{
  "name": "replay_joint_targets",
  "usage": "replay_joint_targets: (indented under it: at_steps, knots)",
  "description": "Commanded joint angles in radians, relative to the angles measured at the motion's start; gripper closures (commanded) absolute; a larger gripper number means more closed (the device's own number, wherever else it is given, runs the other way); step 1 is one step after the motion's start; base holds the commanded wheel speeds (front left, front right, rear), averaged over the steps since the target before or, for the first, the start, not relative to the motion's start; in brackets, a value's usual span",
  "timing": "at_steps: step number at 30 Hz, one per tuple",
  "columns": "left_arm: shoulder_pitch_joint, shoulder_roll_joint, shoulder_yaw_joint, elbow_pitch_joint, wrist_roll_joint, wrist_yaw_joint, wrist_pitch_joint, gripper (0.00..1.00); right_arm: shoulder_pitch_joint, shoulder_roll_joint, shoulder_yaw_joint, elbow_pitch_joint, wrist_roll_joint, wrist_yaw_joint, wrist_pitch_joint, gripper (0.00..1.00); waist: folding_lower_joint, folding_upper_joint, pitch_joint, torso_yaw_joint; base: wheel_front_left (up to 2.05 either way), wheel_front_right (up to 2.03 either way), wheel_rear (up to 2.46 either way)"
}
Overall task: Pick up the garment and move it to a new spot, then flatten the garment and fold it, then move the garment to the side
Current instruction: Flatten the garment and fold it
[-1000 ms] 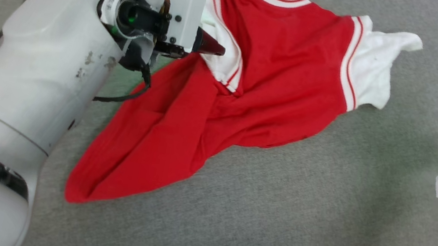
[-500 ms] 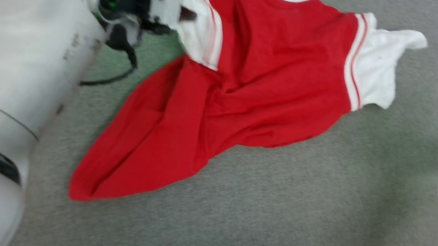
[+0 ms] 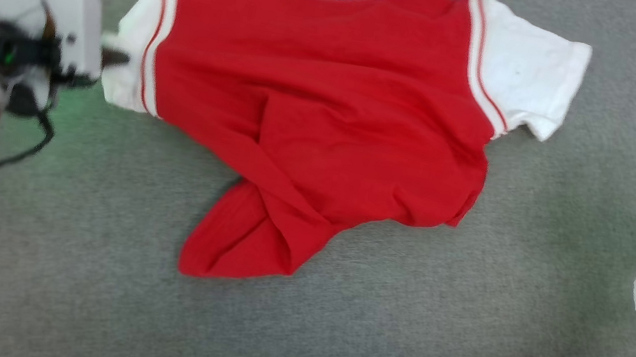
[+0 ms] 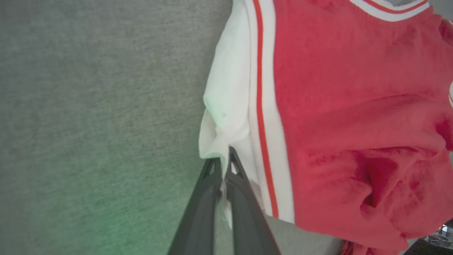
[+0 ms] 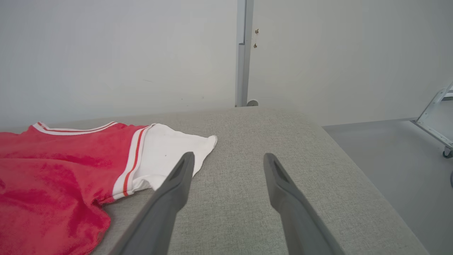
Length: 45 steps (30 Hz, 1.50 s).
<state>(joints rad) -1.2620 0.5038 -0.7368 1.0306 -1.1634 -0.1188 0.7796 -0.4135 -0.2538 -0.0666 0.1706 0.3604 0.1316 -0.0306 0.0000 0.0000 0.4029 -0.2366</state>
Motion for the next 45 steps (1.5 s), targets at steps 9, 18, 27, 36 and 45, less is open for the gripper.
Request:
replay_joint_targets:
  at_steps: [9,18,27,36,45]
  knots:
    - [0.130,0.031,0.018,-0.048,-0.019,-0.007,-0.098,0.74,0.038,-0.028,-0.006,-0.048,-0.011,-0.002,0.048,0.00,0.0000,0.0000,-0.042,0.061,0.00,0.00,0.00]
    - [0.236,0.059,0.019,-0.188,0.062,-0.005,-0.425,0.00,0.013,-0.124,0.073,-0.046,-0.031,-0.002,0.126,0.00,0.0000,0.0000,-0.072,0.128,0.00,0.00,0.00]
    - [0.450,0.010,0.042,-0.421,0.170,0.092,-0.910,0.00,-0.131,-0.354,0.271,0.056,0.108,-0.002,0.327,0.00,0.0000,0.0000,-0.031,0.285,0.00,0.00,0.00]
    - [0.603,-0.077,0.077,-0.668,0.362,0.223,-1.045,0.00,-0.363,-0.591,0.472,0.138,0.314,-0.002,0.523,0.00,0.0000,0.0000,0.057,0.428,0.00,0.00,0.00]
    - [0.762,-0.214,0.246,-0.915,0.660,0.222,-1.044,0.00,-0.588,-0.757,0.678,0.191,0.485,-0.002,0.696,0.00,0.0000,0.0000,0.178,0.546,0.00,0.00,0.00]
